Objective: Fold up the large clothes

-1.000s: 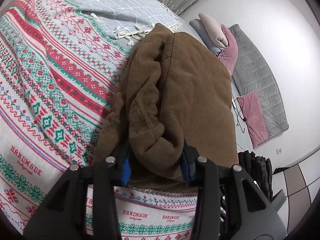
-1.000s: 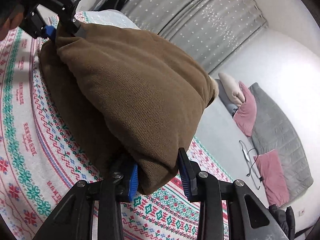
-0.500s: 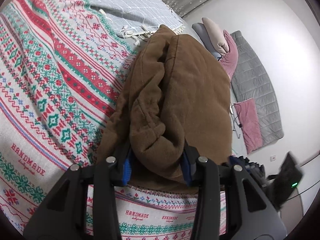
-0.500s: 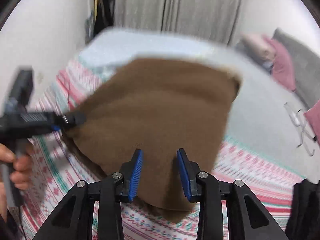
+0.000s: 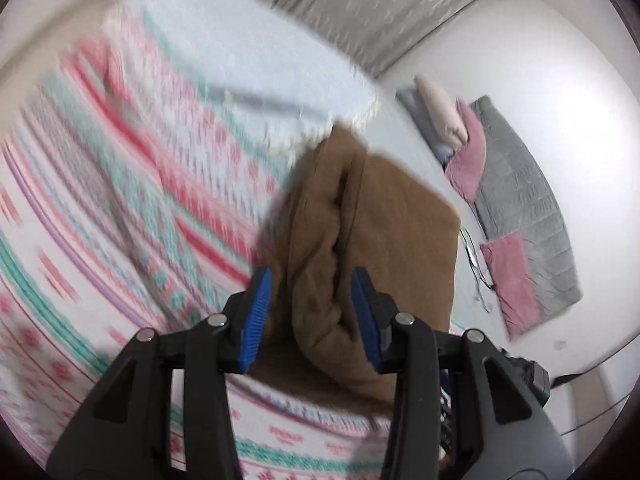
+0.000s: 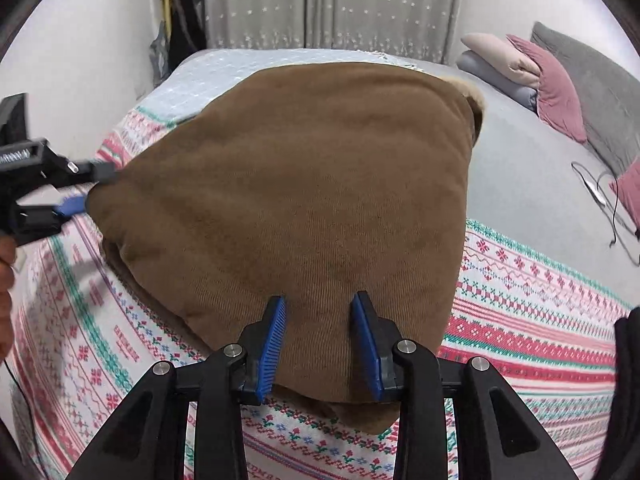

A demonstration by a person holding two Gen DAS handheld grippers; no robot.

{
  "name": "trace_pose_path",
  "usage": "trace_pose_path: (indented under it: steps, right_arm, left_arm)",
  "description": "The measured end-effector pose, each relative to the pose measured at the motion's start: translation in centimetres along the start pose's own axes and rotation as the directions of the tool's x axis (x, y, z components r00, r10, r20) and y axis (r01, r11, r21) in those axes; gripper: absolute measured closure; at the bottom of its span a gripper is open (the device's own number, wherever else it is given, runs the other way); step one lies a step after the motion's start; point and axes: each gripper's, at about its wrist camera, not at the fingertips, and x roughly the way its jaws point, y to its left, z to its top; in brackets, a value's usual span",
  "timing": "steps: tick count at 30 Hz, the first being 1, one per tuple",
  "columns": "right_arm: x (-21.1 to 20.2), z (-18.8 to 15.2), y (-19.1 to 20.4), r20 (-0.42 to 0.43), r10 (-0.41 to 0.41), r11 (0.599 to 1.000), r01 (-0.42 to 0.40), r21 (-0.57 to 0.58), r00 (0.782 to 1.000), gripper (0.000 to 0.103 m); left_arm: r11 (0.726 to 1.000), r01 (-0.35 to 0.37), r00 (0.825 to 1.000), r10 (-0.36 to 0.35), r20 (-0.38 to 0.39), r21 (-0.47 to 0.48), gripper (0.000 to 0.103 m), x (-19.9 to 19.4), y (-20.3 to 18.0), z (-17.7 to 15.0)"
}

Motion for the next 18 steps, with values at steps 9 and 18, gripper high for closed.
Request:
trace_pose_path:
  steps: [9, 18]
  right_arm:
    - [0.3, 1.3, 0.2, -0.032, 0.007, 1.0, -0.007, 0.006, 0.999, 0.064]
    - [0.0, 13.0, -8.7, 0.067, 0.156, 0.969, -0.166, 0.181, 0.986, 0.064]
  left_arm:
    - [0.903, -0.1, 0.977, 0.169, -0.131, 0.418, 0.061, 8.8, -7.8, -1.8]
    - [0.894, -0.086, 0.979, 0.156, -0.127, 0.439, 0.073, 10.0, -5.7, -2.4]
